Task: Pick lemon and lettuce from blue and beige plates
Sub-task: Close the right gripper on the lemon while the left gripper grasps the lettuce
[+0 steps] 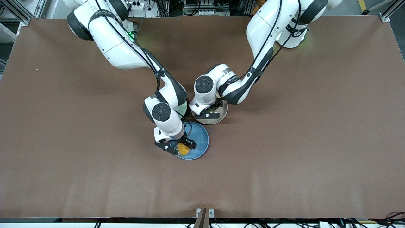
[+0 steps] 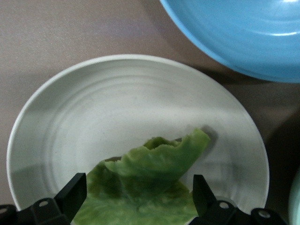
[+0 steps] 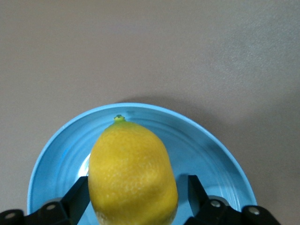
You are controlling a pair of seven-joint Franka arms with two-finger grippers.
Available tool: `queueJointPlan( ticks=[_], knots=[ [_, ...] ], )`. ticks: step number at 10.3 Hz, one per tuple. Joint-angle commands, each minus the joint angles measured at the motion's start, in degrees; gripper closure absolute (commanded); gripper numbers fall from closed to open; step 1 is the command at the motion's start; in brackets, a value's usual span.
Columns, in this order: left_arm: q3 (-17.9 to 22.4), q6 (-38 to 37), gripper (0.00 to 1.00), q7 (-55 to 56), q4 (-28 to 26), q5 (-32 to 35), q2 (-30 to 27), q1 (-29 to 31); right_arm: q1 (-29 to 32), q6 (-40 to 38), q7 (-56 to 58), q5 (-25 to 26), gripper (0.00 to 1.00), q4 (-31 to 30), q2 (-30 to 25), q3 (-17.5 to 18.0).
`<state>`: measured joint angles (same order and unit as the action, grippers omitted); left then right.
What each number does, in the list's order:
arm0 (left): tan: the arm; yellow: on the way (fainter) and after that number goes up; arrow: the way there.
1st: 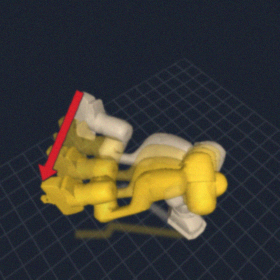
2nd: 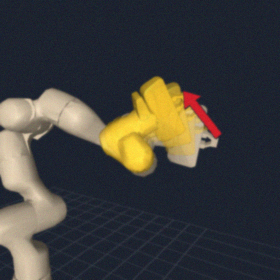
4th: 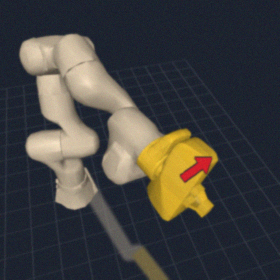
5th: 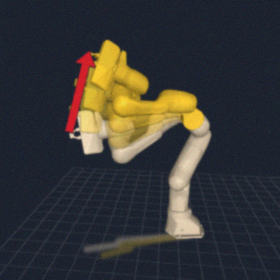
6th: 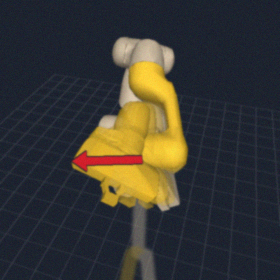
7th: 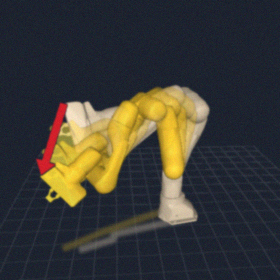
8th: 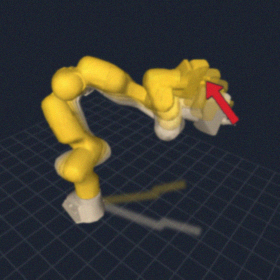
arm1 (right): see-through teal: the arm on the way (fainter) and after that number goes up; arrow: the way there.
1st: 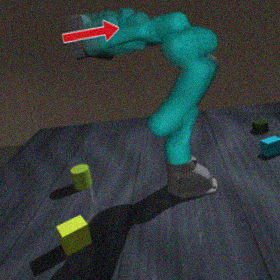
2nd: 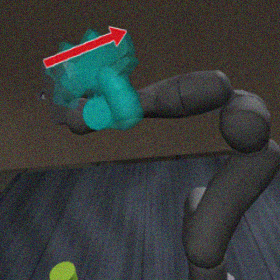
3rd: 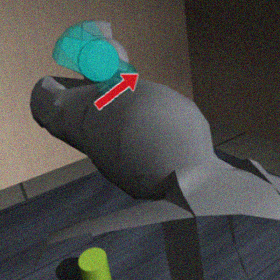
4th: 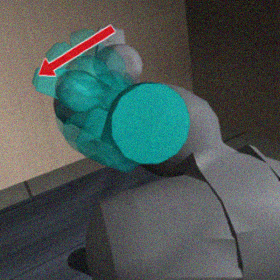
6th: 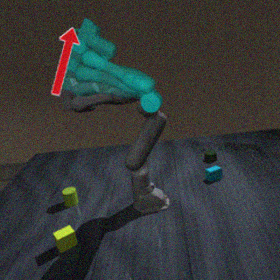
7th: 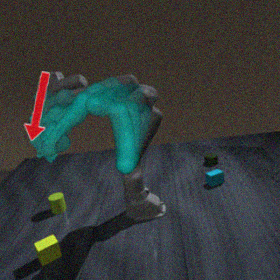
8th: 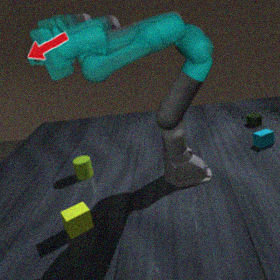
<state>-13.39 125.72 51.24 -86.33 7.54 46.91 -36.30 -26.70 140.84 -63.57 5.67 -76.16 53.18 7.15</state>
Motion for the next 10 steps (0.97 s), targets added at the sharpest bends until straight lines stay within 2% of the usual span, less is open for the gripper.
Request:
queueJointPlan(
  ticks=[1,2,4,8,9,10],
  knots=[
    [0.4,0.2,0.67,2.5,1.3,1.2,1.2,-1.6,0.4,-0.7,-1.4,1.2,0.63,2.3,1.3,0.1],
    [0.5,0.2,1.00,4.5,1.3,1.6,1.2,-2.0,0.4,-1.4,-1.4,0.8,0.65,2.4,1.1,0.1],
    [0.5,0.2,1.00,4.5,1.3,1.6,1.1,-2.1,0.2,-3.1,-1.6,-1.8,0.69,2.0,-1.3,0.1],
    [0.4,-0.3,1.00,4.7,1.3,1.7,-0.9,-1.6,2.4,-17.0,-0.8,-6.4,0.69,1.6,-8.9,0.4],
    [0.4,-1.2,1.00,4.7,1.1,1.6,-2.3,-1.2,4.3,-20.0,3.2,-6.4,0.69,-1.9,-13.1,0.8],
    [0.4,-4.5,1.00,4.7,1.0,1.6,-3.9,-1.2,5.6,-20.4,8.2,-6.4,0.69,-8.2,-18.6,0.8]
  ],
)
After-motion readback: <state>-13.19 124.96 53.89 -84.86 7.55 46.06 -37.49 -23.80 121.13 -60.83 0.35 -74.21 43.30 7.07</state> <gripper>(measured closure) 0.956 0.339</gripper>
